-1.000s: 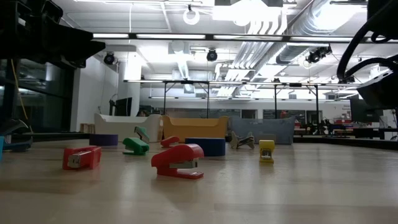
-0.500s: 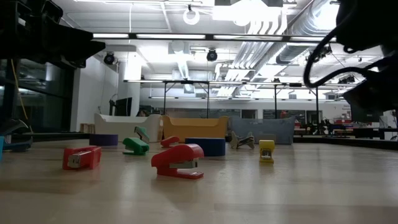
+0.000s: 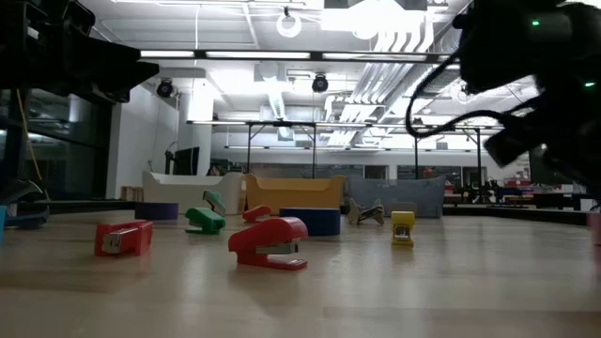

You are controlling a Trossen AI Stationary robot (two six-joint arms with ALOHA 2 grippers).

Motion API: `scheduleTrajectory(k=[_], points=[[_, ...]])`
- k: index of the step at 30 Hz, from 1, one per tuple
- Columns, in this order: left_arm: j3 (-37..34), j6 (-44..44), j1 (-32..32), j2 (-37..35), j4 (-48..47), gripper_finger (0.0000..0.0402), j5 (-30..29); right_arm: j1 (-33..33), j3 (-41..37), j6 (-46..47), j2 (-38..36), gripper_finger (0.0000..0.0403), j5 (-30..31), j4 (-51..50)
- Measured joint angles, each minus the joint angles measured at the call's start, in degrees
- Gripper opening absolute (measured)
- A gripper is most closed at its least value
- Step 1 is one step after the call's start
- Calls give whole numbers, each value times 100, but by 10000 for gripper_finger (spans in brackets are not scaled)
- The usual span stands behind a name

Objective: Pick and place Stapler, Stapler remover, tape
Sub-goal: Put the pink tape into the gray bin

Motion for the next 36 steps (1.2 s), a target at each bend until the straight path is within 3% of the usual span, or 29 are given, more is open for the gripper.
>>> scheduleTrajectory(k=[9, 26, 36], points=[[0, 1, 2, -2, 0, 221, 0, -608, 540, -394, -2, 34, 622, 55], [0, 2, 2, -2, 0, 221, 0, -2652, 1548, -2305, -11, 39, 1804, 92], [-1, 0, 0, -1, 0, 221, 0, -3728, 1835, -3204, -15, 43, 2258, 652]])
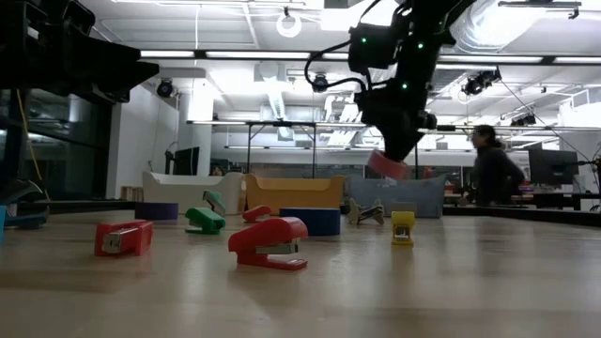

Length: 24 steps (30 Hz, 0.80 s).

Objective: Pick and place Stapler, Stapler remover, tape
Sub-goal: Put the pink tape into the gray bin

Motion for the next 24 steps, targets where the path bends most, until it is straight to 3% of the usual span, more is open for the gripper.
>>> scheduleTrajectory(k=[11, 24], points=[[1, 1, 1, -1, 0, 221, 0, -903, 145, -542, -2, 46, 293, 543], [0, 1, 1, -1, 0, 221, 0, -1866, 145, -265, -2, 46, 279, 839]])
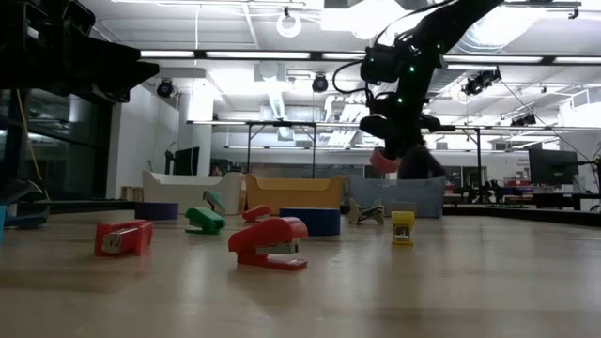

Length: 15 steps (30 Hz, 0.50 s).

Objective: Pick and place Stapler, Stapler remover, tape
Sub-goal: Put the pink tape into the gray bin

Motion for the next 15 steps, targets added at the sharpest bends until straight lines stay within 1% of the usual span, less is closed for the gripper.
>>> scheduleTrajectory(k=[4, 8, 11, 15], points=[[1, -1, -1, 2, 0, 221, 0, -254, 0, 288, 0, 51, -64, -10], [1, 0, -1, 1, 0, 221, 0, -436, 0, 440, 0, 44, -105, -114], [1, 1, -1, 0, 0, 221, 0, -518, 0, 478, 0, 42, -132, -188], [-1, -1, -1, 1, 0, 221, 0, -554, 0, 535, 0, 50, -176, -188]])
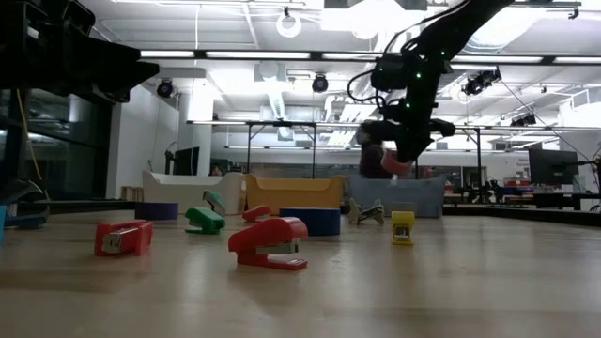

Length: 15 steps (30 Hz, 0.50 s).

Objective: Pick and place Stapler, Stapler remover, tape
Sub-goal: Put the pink tape into the gray bin

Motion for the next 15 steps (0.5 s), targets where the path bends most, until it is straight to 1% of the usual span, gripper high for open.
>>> scheduleTrajectory(k=[7, 15], points=[[2, 0, 1, 0, 0, 221, 0, -106, -377, -100, 0, 45, -115, 399], [2, 0, 2, -1, 0, 221, 0, -231, -385, -114, -2, 53, -235, 384]])
